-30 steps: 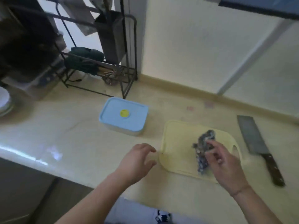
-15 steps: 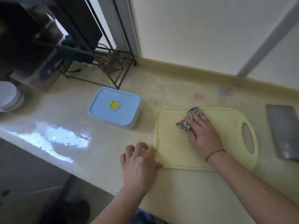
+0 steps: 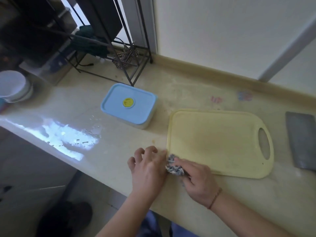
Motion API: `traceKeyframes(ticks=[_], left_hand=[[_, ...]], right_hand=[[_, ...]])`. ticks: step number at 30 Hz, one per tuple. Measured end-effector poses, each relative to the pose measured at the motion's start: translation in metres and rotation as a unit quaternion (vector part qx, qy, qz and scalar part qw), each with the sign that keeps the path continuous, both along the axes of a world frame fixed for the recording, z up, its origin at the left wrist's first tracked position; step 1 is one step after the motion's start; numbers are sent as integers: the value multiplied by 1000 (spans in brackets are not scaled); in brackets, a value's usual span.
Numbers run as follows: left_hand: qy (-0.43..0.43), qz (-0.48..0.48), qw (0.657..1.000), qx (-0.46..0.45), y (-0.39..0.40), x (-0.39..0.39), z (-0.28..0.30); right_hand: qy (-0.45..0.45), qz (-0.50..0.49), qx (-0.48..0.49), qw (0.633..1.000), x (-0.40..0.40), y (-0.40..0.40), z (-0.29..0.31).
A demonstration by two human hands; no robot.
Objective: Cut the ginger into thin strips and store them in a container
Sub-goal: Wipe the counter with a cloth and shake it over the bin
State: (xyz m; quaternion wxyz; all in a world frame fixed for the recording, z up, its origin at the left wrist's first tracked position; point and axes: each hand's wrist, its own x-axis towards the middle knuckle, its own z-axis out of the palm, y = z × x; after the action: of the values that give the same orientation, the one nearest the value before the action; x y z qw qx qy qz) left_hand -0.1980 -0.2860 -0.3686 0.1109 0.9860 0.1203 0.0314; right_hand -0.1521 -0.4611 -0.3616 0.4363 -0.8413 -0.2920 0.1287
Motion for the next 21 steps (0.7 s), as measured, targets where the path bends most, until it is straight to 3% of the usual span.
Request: traceKeyframes(ticks=[4,8,10,13,17,21], left_hand=[[-29,-55,998,-25,15,3,4],[-53,-111,991,-49,24,20,3],[-53,-136,988,-52,26,37,4],[-50,-140,987,-59,28,53,2],[-27,-142,988,-61,32,55,1],[-23,-138,989,-56,32,53,0]], right_hand=[[178,-199,144,953,35,-30,12],[6,-291,30,956,105,-82,34],[-40,-269,-76,959,134,-101,24],[-25,-232,-196,952,143,-96,7],[-103,-130,-164,973,93,-30,-13],[-98,-11,-110,989,26,-2,-20]])
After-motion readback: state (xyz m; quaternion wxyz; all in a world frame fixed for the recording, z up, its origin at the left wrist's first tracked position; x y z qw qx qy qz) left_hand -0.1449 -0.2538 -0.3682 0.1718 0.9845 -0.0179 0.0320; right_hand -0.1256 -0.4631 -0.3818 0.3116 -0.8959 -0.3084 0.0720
